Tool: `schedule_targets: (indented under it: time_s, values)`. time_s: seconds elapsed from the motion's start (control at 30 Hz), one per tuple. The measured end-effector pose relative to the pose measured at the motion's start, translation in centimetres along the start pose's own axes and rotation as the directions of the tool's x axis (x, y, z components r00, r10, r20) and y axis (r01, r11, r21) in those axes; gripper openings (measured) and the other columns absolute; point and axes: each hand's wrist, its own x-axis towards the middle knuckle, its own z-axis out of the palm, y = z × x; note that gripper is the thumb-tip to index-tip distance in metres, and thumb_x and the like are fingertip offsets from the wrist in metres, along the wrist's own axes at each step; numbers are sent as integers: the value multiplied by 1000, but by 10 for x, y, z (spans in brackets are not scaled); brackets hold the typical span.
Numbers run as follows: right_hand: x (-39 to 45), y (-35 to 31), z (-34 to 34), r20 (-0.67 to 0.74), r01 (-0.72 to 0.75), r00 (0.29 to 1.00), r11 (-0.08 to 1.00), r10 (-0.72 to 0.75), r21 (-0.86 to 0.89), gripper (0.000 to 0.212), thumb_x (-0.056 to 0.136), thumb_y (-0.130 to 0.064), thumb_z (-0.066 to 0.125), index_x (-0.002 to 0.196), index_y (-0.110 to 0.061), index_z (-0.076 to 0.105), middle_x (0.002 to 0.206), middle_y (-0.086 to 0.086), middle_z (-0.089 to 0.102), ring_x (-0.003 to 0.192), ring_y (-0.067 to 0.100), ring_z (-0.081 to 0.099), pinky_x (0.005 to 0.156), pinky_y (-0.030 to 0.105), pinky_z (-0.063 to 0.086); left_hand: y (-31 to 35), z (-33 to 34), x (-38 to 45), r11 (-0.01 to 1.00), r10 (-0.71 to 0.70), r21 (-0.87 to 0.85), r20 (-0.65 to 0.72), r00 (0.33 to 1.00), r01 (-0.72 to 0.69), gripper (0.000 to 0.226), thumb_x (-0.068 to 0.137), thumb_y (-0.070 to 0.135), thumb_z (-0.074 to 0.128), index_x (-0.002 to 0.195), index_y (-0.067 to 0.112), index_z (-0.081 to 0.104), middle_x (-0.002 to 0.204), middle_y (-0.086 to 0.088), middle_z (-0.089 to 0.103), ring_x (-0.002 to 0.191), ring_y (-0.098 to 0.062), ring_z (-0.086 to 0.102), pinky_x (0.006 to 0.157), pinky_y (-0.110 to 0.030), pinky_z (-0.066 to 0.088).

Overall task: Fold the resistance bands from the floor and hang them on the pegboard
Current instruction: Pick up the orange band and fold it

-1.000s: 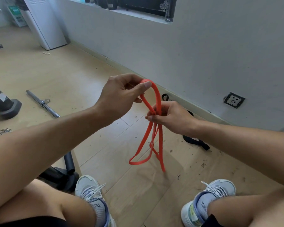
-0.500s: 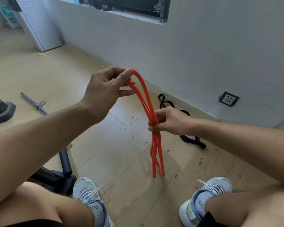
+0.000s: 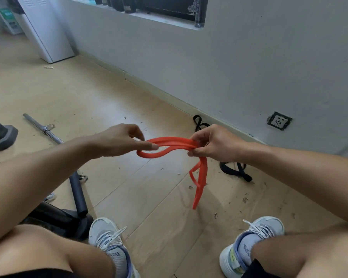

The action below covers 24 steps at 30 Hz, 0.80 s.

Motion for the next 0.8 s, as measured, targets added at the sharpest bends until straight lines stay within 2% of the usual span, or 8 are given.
schedule_targets:
  time_s: [0.07, 0.17, 0.23, 0.37, 0.5, 0.57, 0.67, 0.8]
  values:
    - [0, -5, 0, 25, 16, 1000, 999, -15, -36, 11, 88, -27, 83, 99, -28, 82, 85, -7, 79, 78, 12, 76, 81, 37, 65, 10, 6, 0, 996, 87, 29, -17, 996, -87, 85, 60, 70, 74, 130, 26, 56, 132, 10, 56, 126, -12, 49, 105, -35, 42]
    - [-1, -16, 3, 73, 51, 996, 991, -42, -121, 13, 90, -27, 80, 102, -24, 82, 86, -9, 78, 79, 11, 75, 80, 35, 65, 29, 20, 0, 979, 202, 40, -3, 979, -202, 85, 63, 62, 82, 136, 32, 51, 135, 15, 56, 124, -10, 50, 103, -34, 43]
    - [-1, -21, 5, 95, 59, 994, 988, -46, -144, 18, 90, -27, 80, 106, -21, 82, 88, -7, 78, 81, 13, 75, 81, 38, 65, 43, 29, 0, 971, 228, 64, 33, 973, -230, 73, 70, 54, 84, 132, 31, 53, 126, 17, 59, 113, -8, 53, 93, -30, 45]
    - [-3, -25, 10, 108, 48, 994, 991, -34, -124, 15, 87, -26, 84, 102, -22, 83, 83, -5, 79, 78, 14, 77, 78, 38, 66, 54, 38, 4, 960, 246, 130, 41, 968, -250, 41, 76, 50, 82, 103, 29, 61, 103, 6, 73, 91, -12, 68, 81, -30, 55]
    - [-6, -28, 14, 73, 5, 997, 994, 3, -108, 18, 80, -30, 89, 96, -24, 82, 82, -7, 78, 76, 11, 76, 78, 34, 65, 53, 36, 6, 962, 246, 119, 22, 969, -247, 29, 77, 40, 84, 88, 26, 61, 82, 9, 70, 73, -11, 68, 64, -21, 49]
    - [-6, -30, 16, 43, -14, 999, 995, 18, -98, 23, 77, -31, 91, 93, -24, 75, 87, -7, 77, 77, 11, 76, 78, 33, 65, 53, 36, 6, 964, 247, 101, 22, 969, -248, 27, 78, 37, 84, 84, 27, 59, 81, 8, 70, 72, -12, 69, 63, -20, 48]
    - [-6, -31, 17, 18, -27, 999, 993, 29, -112, 33, 74, -33, 92, 88, -26, 63, 94, -6, 76, 77, 11, 75, 75, 29, 64, 53, 36, 6, 965, 255, 62, 24, 967, -256, 25, 81, 33, 82, 85, 26, 58, 87, 3, 75, 75, -14, 74, 69, -25, 56]
    - [-5, -30, 18, -15, -40, 999, 989, 38, -140, 42, 71, -35, 94, 86, -25, 56, 91, -6, 76, 70, 5, 70, 63, 21, 54, 55, 35, 5, 962, 267, 48, 18, 964, -268, 25, 83, 31, 81, 86, 25, 57, 86, 2, 76, 71, -15, 76, 72, -29, 62]
